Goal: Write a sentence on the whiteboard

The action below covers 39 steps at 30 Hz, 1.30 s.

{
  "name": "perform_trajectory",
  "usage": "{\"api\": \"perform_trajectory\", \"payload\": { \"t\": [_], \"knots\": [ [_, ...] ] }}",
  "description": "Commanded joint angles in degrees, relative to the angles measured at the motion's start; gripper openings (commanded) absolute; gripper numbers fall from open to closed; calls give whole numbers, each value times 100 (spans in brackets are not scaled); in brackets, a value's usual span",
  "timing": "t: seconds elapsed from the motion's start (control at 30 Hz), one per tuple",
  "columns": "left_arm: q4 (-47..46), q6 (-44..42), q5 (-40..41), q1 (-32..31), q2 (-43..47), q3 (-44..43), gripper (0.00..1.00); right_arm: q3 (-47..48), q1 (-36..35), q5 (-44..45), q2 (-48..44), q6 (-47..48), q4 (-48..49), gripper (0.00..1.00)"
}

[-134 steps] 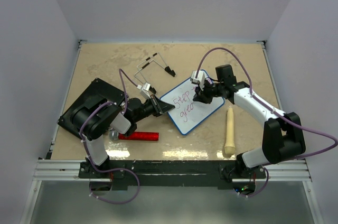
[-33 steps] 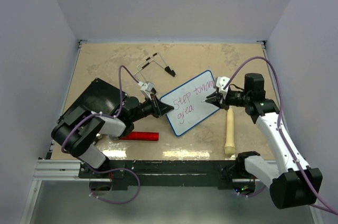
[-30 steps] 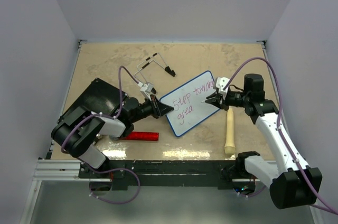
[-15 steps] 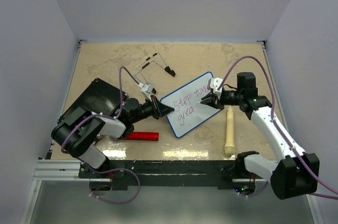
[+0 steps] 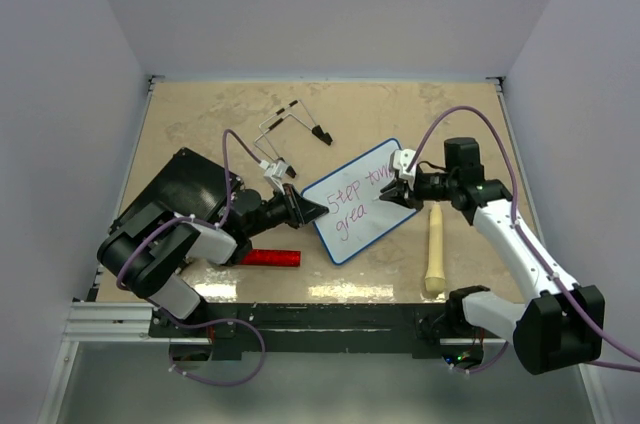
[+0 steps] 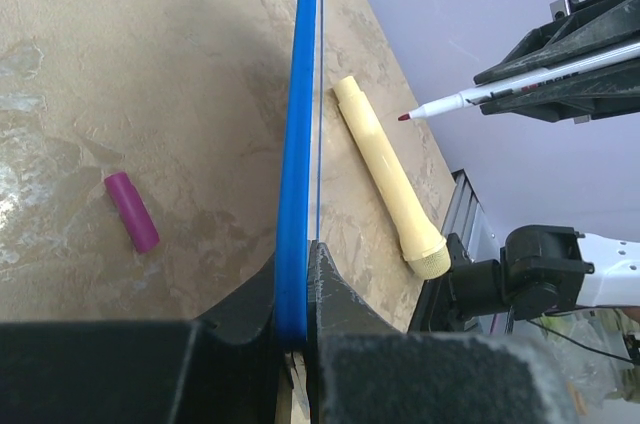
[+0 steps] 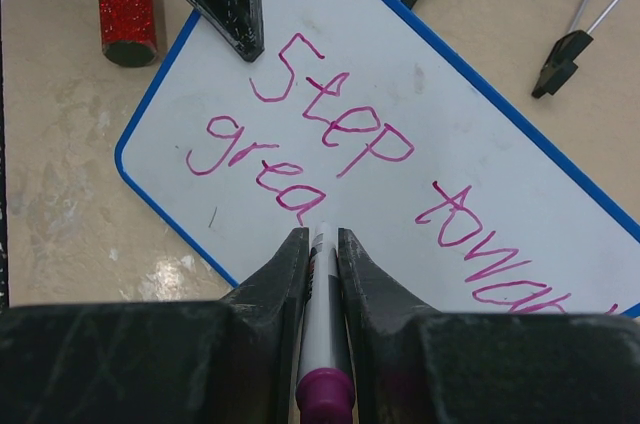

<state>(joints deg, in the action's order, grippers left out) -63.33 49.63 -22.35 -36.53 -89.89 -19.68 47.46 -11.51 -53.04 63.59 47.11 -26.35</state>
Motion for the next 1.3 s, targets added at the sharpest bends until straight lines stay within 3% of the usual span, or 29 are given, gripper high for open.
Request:
{"api": "perform_trajectory", "payload": {
  "t": [0.0,0.3,0.6,1.27],
  "knots": [
    [-417,117,11,-64,-20,79,0,255,-79,179,100,8,-107,0],
    [-373,197,108,-143,24,61,0,334,-571,496,302,148,-203,0],
    [-443,196,187,-179,-46,35,0,352,-616,838,259,149,-169,0],
    [-725,276,108,-187,-301,35,0,316,-941,1428,689,-501,288,0]
  ]
}}
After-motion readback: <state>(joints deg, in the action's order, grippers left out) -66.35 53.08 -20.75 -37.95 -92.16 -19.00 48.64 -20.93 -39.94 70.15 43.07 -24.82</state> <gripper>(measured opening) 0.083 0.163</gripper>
